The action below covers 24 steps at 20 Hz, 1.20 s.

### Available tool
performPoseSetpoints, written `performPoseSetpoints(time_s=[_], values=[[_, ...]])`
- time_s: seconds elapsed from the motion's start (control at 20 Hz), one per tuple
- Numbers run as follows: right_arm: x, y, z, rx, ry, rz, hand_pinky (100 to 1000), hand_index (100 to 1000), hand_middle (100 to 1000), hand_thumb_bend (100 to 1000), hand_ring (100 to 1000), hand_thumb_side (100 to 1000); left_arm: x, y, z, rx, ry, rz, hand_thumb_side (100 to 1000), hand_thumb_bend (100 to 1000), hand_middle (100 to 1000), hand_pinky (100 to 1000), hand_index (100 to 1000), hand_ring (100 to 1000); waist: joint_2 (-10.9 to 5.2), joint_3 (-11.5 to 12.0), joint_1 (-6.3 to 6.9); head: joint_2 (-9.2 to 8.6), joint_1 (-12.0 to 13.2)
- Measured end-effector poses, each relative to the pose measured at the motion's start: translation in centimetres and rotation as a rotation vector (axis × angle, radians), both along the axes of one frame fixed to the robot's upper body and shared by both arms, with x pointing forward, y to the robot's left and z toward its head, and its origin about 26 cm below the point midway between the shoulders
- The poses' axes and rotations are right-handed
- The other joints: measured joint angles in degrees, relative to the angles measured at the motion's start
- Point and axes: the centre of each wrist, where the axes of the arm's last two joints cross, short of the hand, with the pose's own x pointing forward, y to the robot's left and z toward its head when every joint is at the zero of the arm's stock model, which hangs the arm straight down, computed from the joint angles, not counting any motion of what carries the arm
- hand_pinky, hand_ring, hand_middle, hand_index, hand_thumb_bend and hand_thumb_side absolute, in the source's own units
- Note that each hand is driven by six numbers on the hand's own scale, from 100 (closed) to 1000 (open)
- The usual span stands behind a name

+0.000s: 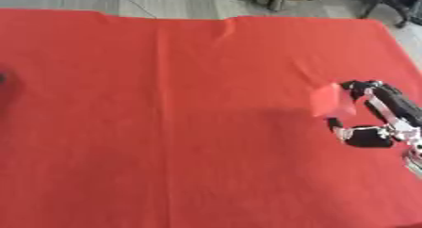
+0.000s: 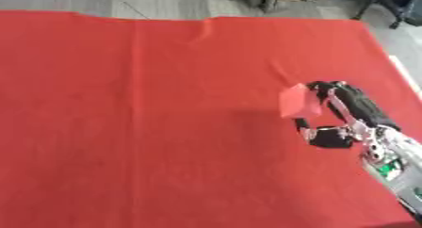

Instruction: Pick up the objects with one hand, pass them to the other hand, and then place them into the box on the other side of the table.

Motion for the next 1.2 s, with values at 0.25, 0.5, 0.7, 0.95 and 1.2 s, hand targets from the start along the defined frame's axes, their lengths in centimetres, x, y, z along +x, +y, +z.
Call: performPoseSetpoints(time_s=[0.25,0.5,0.7,0.95,1.2], values=[[1.1,2.0,0.7,0.097,-0.028,0.067,825,557,415,100,750,100,-0.1,-0.7,0.9,0.025,-0.028,-0.038,776,100,753,670,778,636,-0.98,0.28,0.12,0.76,1.63],[2.0,4.3,1.2,0.203,-0.038,0.138,805,548,399,100,756,100,-0.4,-1.2,2.2,0.084,-0.082,-0.086,745,100,756,675,781,643,-1.45,0.25,0.29,1.26,2.27],[2.5,5.7,1.5,0.274,-0.048,0.191,791,543,389,100,763,100,-0.4,-1.5,3.0,0.132,-0.119,-0.122,732,100,757,678,782,646,-1.73,0.24,0.29,1.75,2.60],[3.1,7.6,1.9,0.371,-0.098,0.229,772,537,380,100,767,100,-0.4,-2.3,4.1,0.190,-0.163,-0.182,705,100,761,684,784,653,-2.48,-0.10,0.26,2.52,2.87],[3.3,9.7,1.7,0.459,-0.142,0.258,756,532,372,100,772,100,-0.6,-3.2,5.4,0.282,-0.198,-0.220,676,100,765,693,789,663,-3.07,-0.24,0.42,2.99,3.23]])
